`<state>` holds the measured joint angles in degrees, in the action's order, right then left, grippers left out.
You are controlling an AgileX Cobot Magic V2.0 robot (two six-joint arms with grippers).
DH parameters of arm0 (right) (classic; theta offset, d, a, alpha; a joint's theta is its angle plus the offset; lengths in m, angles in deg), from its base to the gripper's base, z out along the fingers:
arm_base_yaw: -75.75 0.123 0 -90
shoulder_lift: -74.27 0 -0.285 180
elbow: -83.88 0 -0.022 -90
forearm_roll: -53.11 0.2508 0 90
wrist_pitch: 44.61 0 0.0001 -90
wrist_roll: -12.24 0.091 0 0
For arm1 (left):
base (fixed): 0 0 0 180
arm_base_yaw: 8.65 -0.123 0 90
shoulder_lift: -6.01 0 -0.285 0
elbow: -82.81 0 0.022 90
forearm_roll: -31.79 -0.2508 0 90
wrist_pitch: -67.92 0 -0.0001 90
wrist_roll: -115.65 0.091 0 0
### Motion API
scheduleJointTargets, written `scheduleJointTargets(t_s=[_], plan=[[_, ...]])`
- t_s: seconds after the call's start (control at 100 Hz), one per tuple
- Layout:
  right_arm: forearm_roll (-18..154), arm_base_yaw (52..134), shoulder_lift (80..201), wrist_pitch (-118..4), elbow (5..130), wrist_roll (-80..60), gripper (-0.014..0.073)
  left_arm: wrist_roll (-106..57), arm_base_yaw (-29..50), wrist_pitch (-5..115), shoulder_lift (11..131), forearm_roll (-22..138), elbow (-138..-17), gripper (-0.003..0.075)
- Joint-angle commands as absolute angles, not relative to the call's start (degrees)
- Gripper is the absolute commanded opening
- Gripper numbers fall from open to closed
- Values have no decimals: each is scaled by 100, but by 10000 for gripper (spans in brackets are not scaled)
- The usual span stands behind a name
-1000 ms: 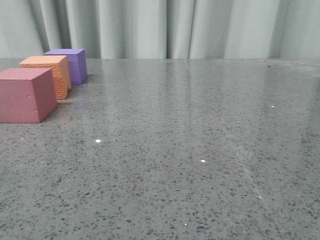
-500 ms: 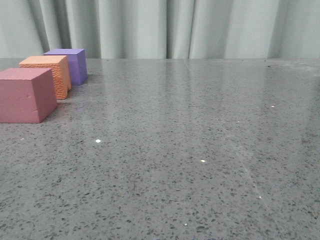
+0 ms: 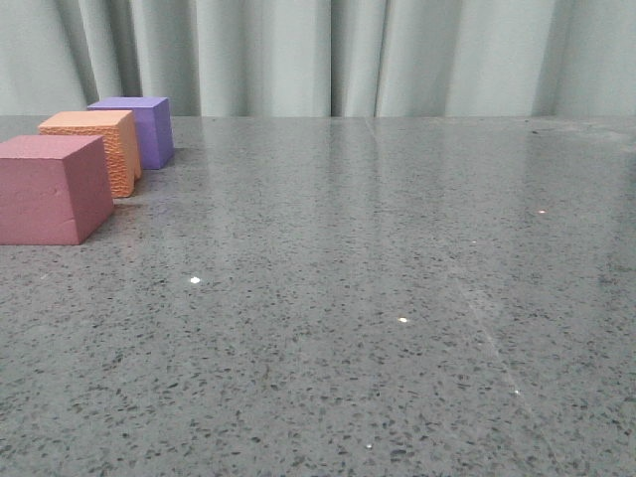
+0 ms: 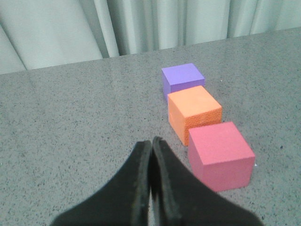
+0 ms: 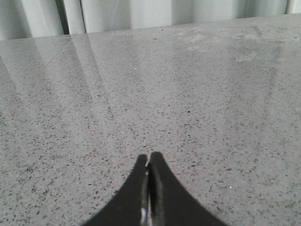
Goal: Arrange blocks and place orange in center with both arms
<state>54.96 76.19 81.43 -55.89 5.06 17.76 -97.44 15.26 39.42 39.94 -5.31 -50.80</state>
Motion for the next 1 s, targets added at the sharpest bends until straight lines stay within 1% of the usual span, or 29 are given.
scheduleJointTargets(t_s=[0.0, 0.17, 0.24, 0.31, 0.47, 0.57, 0.99], plan=[[5512, 7599, 8023, -5104, 587, 1733, -67, -9223, 1107, 4879, 3747, -133, -4882, -19], [5512, 7599, 8023, -5104, 587, 1733, -67, -8836, -105, 6792, 2931, 375, -3840, -19], [5512, 7599, 8023, -5104, 587, 1733, -67, -8836, -581, 7262, 2594, 714, -3365, -19], [5512, 7599, 8023, -5104, 587, 1733, -67, -8836, -880, 7397, 2300, 935, -2951, -19], [5512, 7599, 8023, -5104, 587, 1733, -67, -8742, -1051, 7348, 1891, 1366, -2258, -19], [5512, 7599, 8023, -5104, 587, 1733, -67, -8187, -1051, 7308, 1764, 1974, -1973, -19], [5512, 7599, 8023, -5104, 587, 1733, -67, -7806, -926, 7186, 1541, 2025, -1709, -19]])
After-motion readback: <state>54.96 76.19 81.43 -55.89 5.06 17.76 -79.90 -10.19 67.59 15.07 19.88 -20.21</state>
